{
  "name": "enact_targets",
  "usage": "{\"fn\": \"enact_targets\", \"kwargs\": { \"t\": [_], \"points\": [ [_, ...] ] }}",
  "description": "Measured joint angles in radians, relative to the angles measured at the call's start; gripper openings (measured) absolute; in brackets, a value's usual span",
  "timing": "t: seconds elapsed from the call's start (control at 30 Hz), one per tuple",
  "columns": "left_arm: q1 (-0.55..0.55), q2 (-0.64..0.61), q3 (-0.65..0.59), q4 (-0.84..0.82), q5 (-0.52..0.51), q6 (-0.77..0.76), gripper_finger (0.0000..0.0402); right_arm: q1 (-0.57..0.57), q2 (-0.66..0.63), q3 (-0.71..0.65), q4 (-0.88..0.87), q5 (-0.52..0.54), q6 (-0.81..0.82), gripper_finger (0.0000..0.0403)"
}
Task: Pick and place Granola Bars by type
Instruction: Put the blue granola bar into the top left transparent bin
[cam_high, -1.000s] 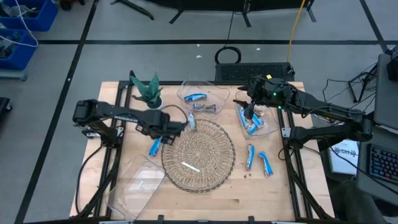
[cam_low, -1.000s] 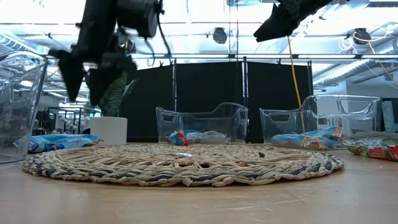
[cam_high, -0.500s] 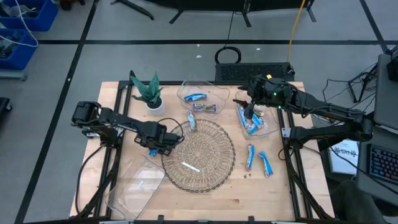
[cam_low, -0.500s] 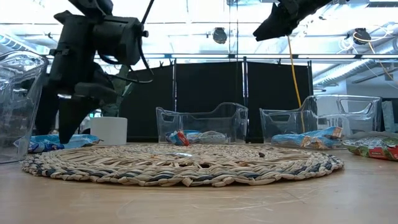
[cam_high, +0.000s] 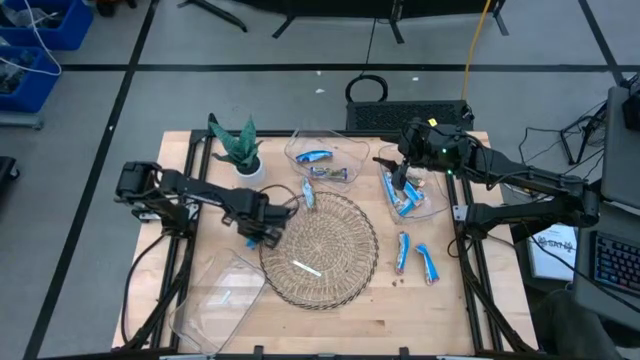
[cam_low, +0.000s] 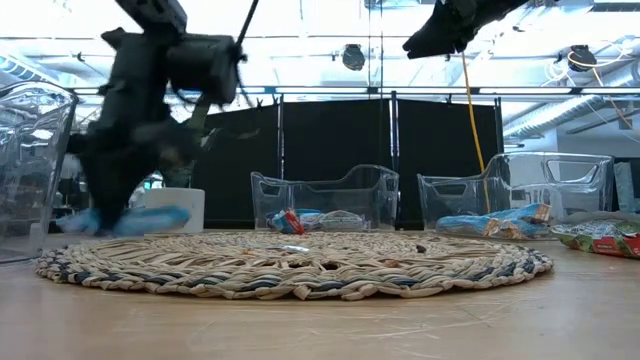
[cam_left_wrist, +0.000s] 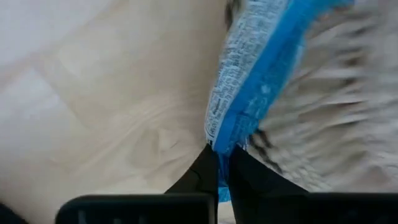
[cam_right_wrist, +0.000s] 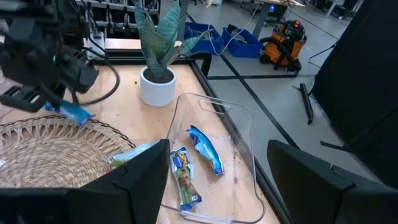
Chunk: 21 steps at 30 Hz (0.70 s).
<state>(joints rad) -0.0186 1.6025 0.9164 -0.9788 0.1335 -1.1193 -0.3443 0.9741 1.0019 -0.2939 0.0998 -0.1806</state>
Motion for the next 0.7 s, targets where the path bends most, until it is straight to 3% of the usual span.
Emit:
{"fn": "enact_targets", "kwargs": {
  "t": [0.27, 0.5, 0.7],
  "points": [
    [0.079, -0.003, 0.315, -0.208, -0.14, 0.144, 0.001, 0.0, 0.0, 0.0, 0.02, 0.001, 0.0, 0.0263],
    [0.211, 0.016, 0.636, -0.172, -0.293, 0.382, 0.001, 0.0, 0.0, 0.0, 0.041, 0.003, 0.017, 0.0263],
    [0.346, 0.103, 0.794, -0.085, -0.299, 0.642, 0.0009, 0.011, -0.001, 0.0, -0.009, 0.003, 0.07, 0.0263]
  ]
}}
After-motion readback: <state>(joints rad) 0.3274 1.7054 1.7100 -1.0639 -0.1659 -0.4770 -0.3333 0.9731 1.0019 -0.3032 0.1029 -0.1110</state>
